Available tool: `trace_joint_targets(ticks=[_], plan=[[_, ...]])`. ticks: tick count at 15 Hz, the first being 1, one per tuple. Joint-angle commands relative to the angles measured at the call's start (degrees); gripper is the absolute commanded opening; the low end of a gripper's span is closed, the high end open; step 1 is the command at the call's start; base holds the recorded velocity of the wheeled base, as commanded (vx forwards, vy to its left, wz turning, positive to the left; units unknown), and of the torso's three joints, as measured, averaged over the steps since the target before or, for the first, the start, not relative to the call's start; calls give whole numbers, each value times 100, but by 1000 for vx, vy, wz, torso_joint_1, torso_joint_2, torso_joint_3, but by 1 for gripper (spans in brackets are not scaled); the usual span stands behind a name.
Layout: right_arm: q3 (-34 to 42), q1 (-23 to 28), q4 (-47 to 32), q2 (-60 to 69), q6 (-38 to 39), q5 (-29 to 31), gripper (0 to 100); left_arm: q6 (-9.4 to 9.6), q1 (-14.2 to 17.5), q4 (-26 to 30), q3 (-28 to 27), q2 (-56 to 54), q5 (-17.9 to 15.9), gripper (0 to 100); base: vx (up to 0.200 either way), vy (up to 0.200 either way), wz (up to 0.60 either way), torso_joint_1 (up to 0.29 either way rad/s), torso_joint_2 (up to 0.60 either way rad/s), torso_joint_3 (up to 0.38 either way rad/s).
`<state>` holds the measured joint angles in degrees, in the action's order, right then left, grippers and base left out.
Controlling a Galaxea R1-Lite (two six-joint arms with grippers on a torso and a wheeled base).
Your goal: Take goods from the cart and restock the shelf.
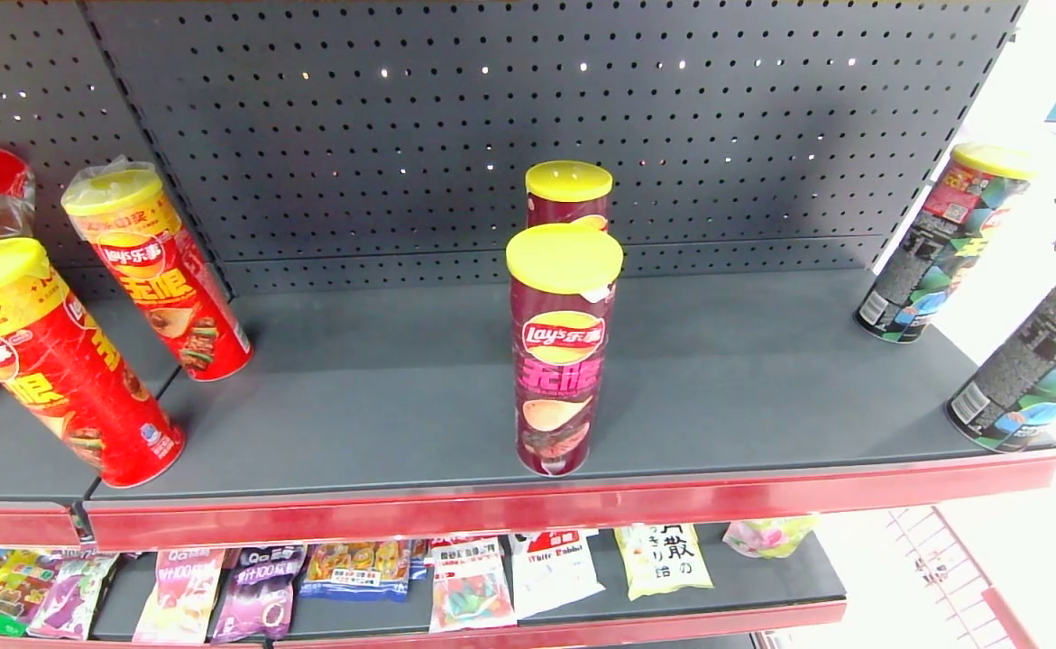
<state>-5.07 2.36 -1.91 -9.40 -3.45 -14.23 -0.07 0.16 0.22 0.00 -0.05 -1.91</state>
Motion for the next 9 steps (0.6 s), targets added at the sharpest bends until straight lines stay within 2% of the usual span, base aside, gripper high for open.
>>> trace_joint_targets(ticks=[1, 2, 3, 5, 6, 7, 9], plan=[[454, 159, 446, 395, 591, 219, 100, -1, 2, 4, 0, 5, -2, 100, 0, 0, 0, 0, 0, 0], [454, 159, 481, 395, 1048, 412, 100, -1, 2, 4, 0, 5, -2, 100, 0, 0, 0, 0, 0, 0], [463, 159, 490, 395, 1083, 544, 100, -1, 2, 4, 0, 5, -2, 100, 0, 0, 0, 0, 0, 0], [507, -17, 684, 518, 1048, 1344, 100, -1, 2, -4, 0, 5, -2, 100, 0, 0, 0, 0, 0, 0], [507, -324, 587, 852, 802, 1300, 100, -1, 2, 4, 0, 5, -2, 100, 0, 0, 0, 0, 0, 0], [507, -298, 508, 826, 345, 1177, 100, -1, 2, 4, 0, 5, -2, 100, 0, 0, 0, 0, 0, 0], [507, -289, 139, 826, 283, 1124, 100, -1, 2, 4, 0, 5, -2, 100, 0, 0, 0, 0, 0, 0]])
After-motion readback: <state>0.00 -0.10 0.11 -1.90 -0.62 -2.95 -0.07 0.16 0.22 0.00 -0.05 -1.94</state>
